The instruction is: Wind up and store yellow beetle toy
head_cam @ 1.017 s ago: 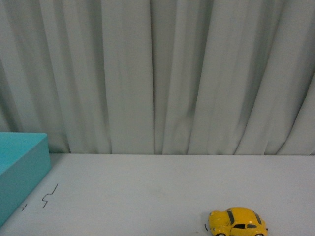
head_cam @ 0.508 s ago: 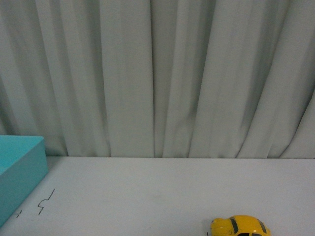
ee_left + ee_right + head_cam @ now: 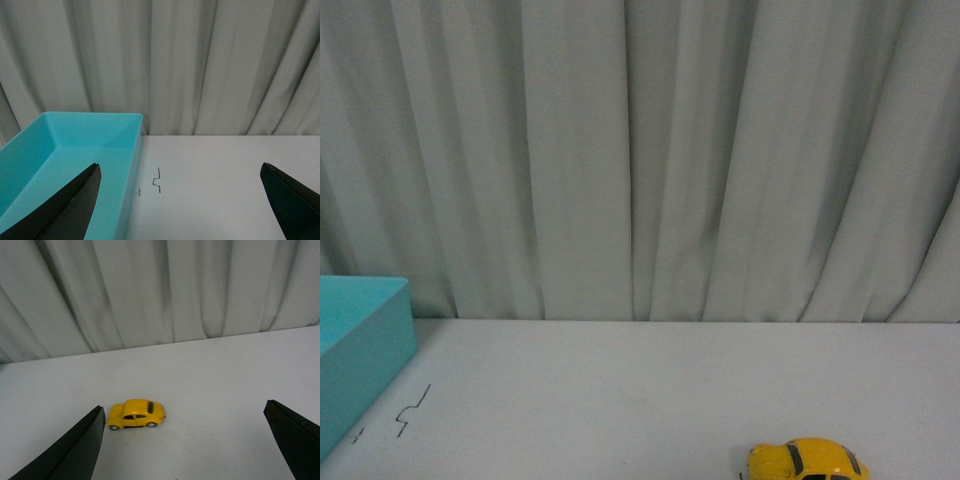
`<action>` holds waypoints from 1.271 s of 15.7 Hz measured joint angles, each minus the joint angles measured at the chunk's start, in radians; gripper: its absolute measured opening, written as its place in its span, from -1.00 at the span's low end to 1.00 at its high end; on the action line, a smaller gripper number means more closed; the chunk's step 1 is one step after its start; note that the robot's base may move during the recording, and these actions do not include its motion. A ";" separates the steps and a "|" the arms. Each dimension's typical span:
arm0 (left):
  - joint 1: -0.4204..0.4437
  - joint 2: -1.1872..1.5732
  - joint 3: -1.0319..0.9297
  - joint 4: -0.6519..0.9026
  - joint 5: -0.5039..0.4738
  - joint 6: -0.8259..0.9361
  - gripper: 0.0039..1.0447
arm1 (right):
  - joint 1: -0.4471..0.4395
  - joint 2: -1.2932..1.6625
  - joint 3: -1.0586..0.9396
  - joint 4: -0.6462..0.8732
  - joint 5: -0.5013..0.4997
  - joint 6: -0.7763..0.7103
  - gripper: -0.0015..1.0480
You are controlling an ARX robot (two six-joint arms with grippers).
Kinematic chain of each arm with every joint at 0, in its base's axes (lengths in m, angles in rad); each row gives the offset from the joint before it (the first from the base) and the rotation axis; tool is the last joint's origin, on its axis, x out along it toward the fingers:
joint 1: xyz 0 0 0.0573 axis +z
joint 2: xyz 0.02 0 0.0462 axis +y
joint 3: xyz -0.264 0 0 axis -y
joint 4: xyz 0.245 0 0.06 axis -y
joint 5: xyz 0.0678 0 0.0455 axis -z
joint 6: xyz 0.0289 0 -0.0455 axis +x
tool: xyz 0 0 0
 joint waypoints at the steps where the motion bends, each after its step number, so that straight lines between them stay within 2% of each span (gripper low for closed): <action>1: 0.000 0.000 0.000 0.000 0.000 0.000 0.88 | -0.044 0.004 -0.003 0.009 -0.070 0.053 0.87; 2: 0.000 0.000 0.000 0.000 0.000 0.000 0.88 | -0.164 0.035 -0.011 0.095 -0.174 0.064 0.87; 4: -0.001 0.000 0.000 0.000 0.000 0.000 0.88 | -0.458 0.500 0.006 0.540 -0.390 0.063 0.87; 5: -0.001 0.000 0.000 -0.002 -0.001 0.000 0.88 | -0.531 0.730 0.053 0.740 -0.427 0.044 0.87; 7: -0.001 0.000 0.000 -0.001 0.001 0.000 0.88 | -0.547 1.144 0.243 1.057 -0.426 0.009 0.87; 8: -0.001 0.000 0.000 -0.001 0.000 0.000 0.88 | -0.512 1.318 0.342 1.115 -0.418 -0.005 0.87; 10: -0.001 0.000 0.000 -0.001 0.000 0.000 0.88 | -0.410 1.559 0.513 1.057 -0.423 -0.014 0.87; 11: -0.001 0.000 0.000 -0.001 0.000 0.000 0.88 | -0.359 1.639 0.605 1.008 -0.459 -0.031 0.87; 14: -0.001 0.000 0.000 -0.001 0.000 0.000 0.88 | -0.236 1.811 0.906 0.790 -0.682 -0.192 0.87; 17: -0.001 0.000 0.000 0.000 0.000 0.000 0.88 | -0.217 1.887 1.113 0.393 -0.896 -0.533 0.87; 20: -0.001 0.000 0.000 -0.001 0.000 0.000 0.88 | -0.215 1.961 1.275 -0.043 -0.935 -0.925 0.87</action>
